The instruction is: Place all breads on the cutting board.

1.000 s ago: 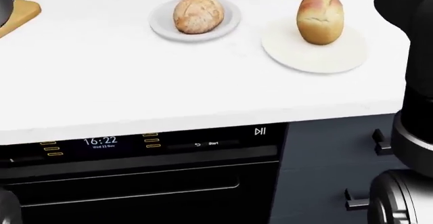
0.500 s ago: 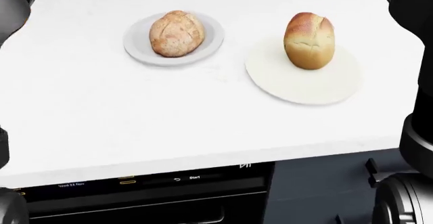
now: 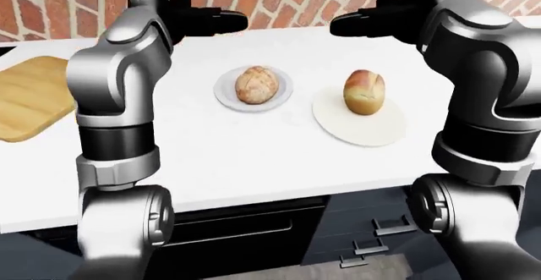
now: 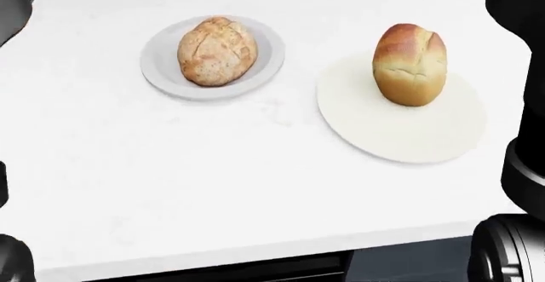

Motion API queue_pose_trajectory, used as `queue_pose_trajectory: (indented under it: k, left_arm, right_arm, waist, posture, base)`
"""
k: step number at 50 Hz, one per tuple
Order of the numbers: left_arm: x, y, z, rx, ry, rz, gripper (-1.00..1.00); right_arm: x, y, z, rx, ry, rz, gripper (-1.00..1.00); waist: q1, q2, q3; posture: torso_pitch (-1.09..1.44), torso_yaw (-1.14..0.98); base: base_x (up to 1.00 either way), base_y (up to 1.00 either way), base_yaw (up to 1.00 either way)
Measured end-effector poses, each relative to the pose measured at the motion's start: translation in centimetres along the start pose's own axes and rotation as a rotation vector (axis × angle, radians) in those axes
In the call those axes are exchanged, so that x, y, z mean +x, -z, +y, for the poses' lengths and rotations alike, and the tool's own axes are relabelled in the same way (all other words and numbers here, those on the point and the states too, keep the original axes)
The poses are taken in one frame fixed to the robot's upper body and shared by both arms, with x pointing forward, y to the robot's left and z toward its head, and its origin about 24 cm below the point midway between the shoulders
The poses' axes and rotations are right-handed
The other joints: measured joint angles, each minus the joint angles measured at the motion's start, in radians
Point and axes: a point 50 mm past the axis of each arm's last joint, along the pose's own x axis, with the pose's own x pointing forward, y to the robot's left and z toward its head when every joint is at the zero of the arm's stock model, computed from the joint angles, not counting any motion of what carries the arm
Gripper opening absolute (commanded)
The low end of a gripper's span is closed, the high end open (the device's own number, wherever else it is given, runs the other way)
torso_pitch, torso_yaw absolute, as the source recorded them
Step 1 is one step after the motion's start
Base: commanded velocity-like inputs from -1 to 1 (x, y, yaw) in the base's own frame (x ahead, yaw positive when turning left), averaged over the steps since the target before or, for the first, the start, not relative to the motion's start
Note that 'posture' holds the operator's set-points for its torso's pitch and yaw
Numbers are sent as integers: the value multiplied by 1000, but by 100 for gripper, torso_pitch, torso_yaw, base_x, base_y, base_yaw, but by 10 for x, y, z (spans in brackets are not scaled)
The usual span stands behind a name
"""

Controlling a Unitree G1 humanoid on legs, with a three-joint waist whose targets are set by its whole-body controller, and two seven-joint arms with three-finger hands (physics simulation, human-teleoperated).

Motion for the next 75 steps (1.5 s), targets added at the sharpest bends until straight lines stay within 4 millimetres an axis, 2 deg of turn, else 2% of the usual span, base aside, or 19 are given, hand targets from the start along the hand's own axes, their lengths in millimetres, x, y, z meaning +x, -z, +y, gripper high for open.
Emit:
queue_pose_trajectory:
  k: [4,12,20,25,34,46,62,75]
  left_arm:
    - [1,6,-1,-1,5,35,100]
    - [-3,0,3,-4,-10,-6,100]
    - [-3,6,6,-4,-13,8,100]
    - [-3,7,8,-5,-20,14,100]
    - [-2,9,7,-5,-20,14,100]
    - [-1,11,4,-5,-8,14,100]
    - [-1,16,-1,-3,5,29,100]
    - [-2,16,-2,-3,7,29,100]
  right_arm:
    - [1,5,-4,-16,18,30,100]
    - [-9,1,-19,-94,43,-3,100]
    - [-21,-9,-36,-216,29,-9,100]
    - [-24,-7,-41,-254,9,16,100]
    - [-41,4,-51,-296,-58,73,100]
    - [-47,19,-55,-300,-62,111,100]
    - [-48,39,-51,-316,-68,137,100]
    - [-41,56,-46,-335,-72,155,100]
  waist:
    - [-8,17,0]
    - [-8,5,-17]
    - [-9,-3,-15]
    - [-7,-4,-12]
    - [-2,-8,-13]
    - [-3,-1,-16]
    - [-8,6,-22]
    - [-9,7,-27]
  posture:
    - [0,0]
    - [0,0]
    - [0,0]
    - [0,0]
    - [0,0]
    - [0,0]
    - [0,0]
    - [0,0]
  base:
    - [0,0,0]
    - [0,0,0]
    - [0,0,0]
    - [0,0,0]
    - [0,0,0]
    - [0,0,0]
    - [0,0,0]
    - [0,0,0]
